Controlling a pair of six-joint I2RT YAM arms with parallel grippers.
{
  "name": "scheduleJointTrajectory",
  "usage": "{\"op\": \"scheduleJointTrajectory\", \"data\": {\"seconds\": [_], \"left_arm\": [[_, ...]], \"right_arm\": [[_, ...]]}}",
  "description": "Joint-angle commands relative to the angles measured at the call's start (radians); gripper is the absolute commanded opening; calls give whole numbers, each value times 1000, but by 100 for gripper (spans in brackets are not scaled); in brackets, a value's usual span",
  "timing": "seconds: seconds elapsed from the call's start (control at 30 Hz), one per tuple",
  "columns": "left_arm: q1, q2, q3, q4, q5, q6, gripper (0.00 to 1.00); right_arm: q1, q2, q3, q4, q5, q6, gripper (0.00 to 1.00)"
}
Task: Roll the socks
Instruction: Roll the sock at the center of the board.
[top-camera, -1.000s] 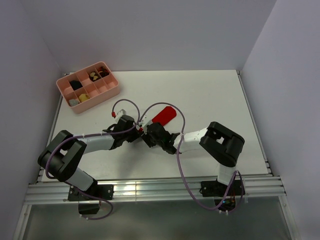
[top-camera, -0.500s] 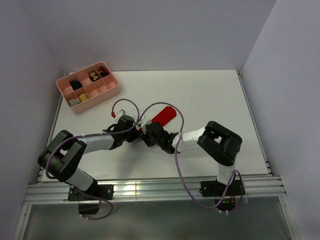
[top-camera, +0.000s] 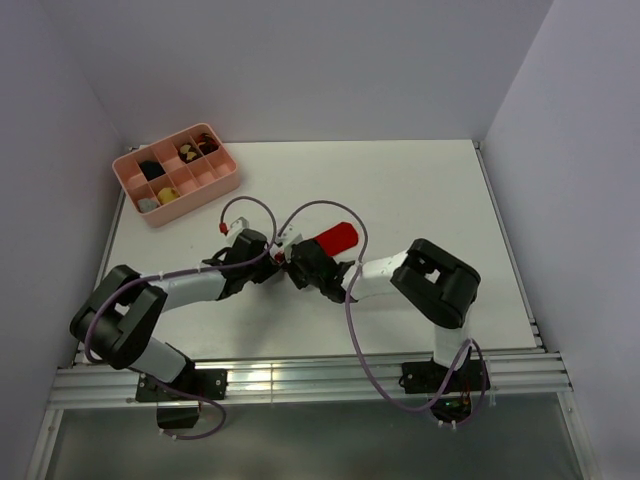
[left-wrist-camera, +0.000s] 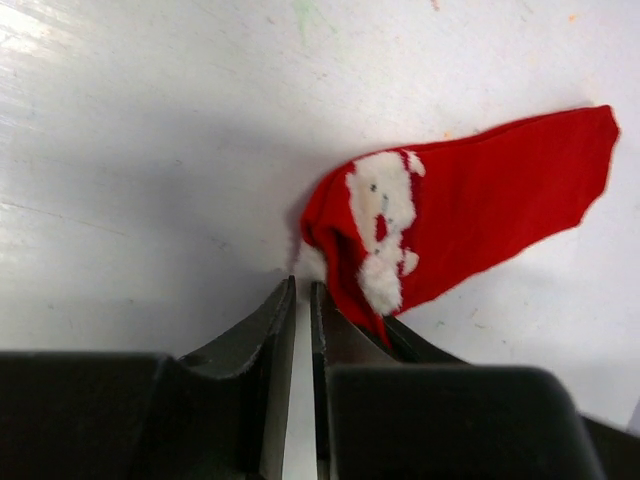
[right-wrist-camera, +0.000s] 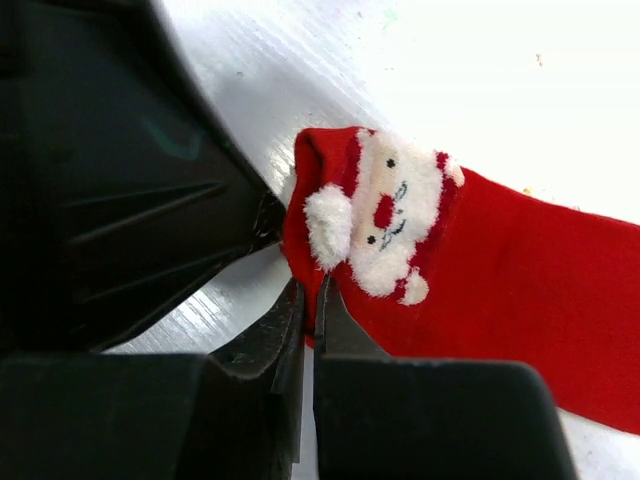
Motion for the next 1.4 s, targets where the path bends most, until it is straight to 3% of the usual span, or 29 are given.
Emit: {"op": "scheduleJointTrajectory", "data": {"seconds": [0.0,0.23,0.5,0.6,0.77,0.97,1.37], "left_arm": [[-11,-73,13,-2,-11,-18,18],[-11,-205,-68,70,-70,-42,30],[-13,-151,-69,143,-20,-52,36],[-13,-113,-37,136,-26,-39,38],[1,-47,116,68,-38,132,44],[81,112,280,-21,208,295,48],[87,298,420,-119,462,424,45]], "right_arm": [[-57,-30,9,-54,-85,92,0],[-178,-81,-15,-65,-329,276,0],[-283,-88,-129,103,-535,501,0],[-289,-81,-147,130,-552,486,0],[-289,-82,-149,124,-567,460,0],[-289,-90,-147,109,-559,434,0],[-291,-93,-132,64,-533,388,0]]}}
